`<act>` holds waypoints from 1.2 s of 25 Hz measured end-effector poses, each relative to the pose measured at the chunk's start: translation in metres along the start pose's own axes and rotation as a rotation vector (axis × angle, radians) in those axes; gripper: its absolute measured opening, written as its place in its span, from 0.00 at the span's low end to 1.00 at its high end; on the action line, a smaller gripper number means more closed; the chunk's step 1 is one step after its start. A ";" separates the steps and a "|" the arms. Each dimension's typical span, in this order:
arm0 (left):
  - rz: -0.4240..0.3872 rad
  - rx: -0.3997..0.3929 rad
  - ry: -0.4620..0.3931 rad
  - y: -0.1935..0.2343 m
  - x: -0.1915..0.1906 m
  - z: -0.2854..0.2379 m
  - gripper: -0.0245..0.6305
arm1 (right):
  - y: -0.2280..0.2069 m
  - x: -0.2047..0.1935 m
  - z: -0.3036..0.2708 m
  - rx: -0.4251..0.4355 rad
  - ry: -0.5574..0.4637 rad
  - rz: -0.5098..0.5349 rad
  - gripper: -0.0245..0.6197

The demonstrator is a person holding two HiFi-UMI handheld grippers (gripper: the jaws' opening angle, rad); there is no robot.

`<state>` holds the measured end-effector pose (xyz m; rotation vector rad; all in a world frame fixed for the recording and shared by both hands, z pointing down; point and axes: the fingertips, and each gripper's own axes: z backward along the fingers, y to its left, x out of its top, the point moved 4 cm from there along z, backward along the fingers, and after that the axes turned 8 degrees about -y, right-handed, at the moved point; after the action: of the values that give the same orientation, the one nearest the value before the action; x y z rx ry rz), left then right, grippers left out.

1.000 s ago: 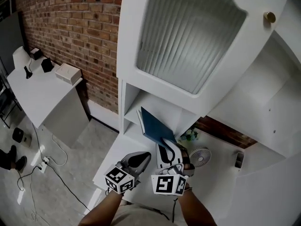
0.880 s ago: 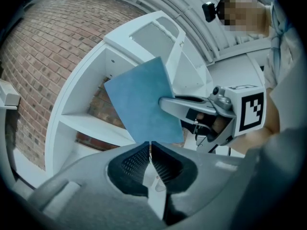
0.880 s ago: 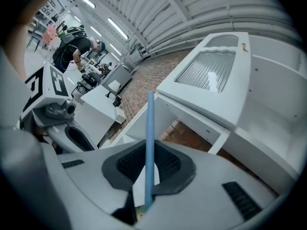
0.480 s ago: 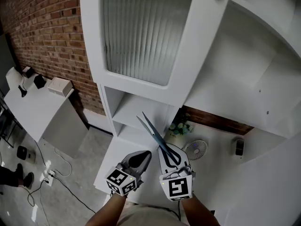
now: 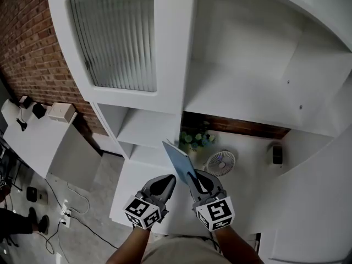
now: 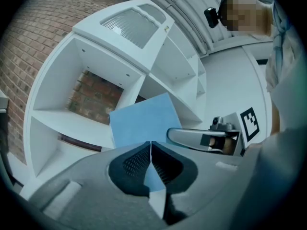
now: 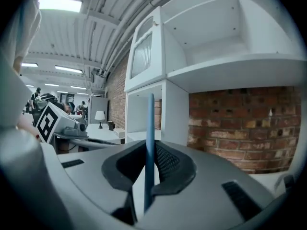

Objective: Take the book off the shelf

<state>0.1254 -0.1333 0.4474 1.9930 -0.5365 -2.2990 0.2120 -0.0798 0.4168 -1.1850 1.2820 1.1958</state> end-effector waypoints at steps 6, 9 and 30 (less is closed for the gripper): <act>0.025 -0.007 0.060 -0.014 -0.019 -0.010 0.05 | -0.015 -0.023 0.014 -0.009 0.032 -0.054 0.12; 0.041 -0.014 0.077 -0.018 -0.026 -0.016 0.05 | -0.022 -0.033 0.018 -0.010 0.045 -0.083 0.12; -0.003 -0.010 0.111 -0.043 -0.042 -0.037 0.05 | -0.037 -0.057 0.033 0.042 0.067 -0.146 0.12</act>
<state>0.1757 -0.0904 0.4706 2.1026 -0.5139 -2.1715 0.2529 -0.0466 0.4713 -1.2741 1.2416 1.0265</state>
